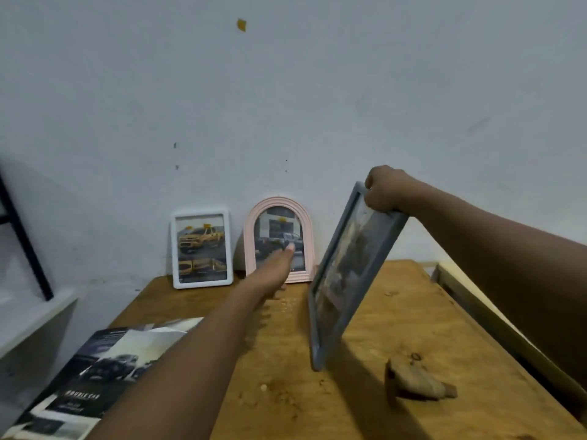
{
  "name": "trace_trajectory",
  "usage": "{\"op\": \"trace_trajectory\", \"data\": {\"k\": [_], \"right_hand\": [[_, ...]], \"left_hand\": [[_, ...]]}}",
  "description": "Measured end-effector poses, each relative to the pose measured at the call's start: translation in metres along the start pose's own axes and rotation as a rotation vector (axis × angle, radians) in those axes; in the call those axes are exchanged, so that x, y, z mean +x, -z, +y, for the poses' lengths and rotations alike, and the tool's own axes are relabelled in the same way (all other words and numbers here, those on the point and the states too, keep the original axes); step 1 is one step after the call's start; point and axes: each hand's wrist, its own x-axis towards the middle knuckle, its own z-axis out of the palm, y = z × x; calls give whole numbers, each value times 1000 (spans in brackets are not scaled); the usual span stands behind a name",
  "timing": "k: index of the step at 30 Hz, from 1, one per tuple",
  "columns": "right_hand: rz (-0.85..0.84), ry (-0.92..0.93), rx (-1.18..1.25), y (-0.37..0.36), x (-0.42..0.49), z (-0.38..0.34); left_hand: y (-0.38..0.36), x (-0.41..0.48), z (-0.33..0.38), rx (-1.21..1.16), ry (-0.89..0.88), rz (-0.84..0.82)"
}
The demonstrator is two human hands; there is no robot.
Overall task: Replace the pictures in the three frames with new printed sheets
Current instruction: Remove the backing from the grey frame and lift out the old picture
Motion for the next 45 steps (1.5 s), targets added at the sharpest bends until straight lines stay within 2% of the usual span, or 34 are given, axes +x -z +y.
{"op": "trace_trajectory", "data": {"k": [3, 6, 9, 12, 14, 19, 23, 33, 40, 45], "right_hand": [[-54, -4, 74, 1, 4, -41], [-208, -8, 395, 1, 2, -72], [-301, 66, 526, -11, -3, -90], [-341, 138, 563, -35, -12, -95], [-377, 183, 538, -57, -20, -92], [-444, 261, 416, -126, -44, -73], [-388, 257, 304, -171, -59, -43], [-365, 218, -85, -233, -86, -2], [-294, 249, -213, -254, -94, -3], [-288, 233, -312, -256, -83, -24]], "left_hand": [[19, -6, 41, -125, -138, 56], [39, -16, 79, -173, -227, 117], [60, -29, 103, -140, -314, 170], [81, -33, 100, -11, -327, 223], [89, -32, 85, 36, -340, 287], [93, -20, 29, -74, -324, 410], [77, -5, -20, 0, -237, 358], [17, 25, -109, -182, -4, 233], [13, 34, -132, -220, 30, 200], [9, 22, -131, -152, -34, 221]]}}
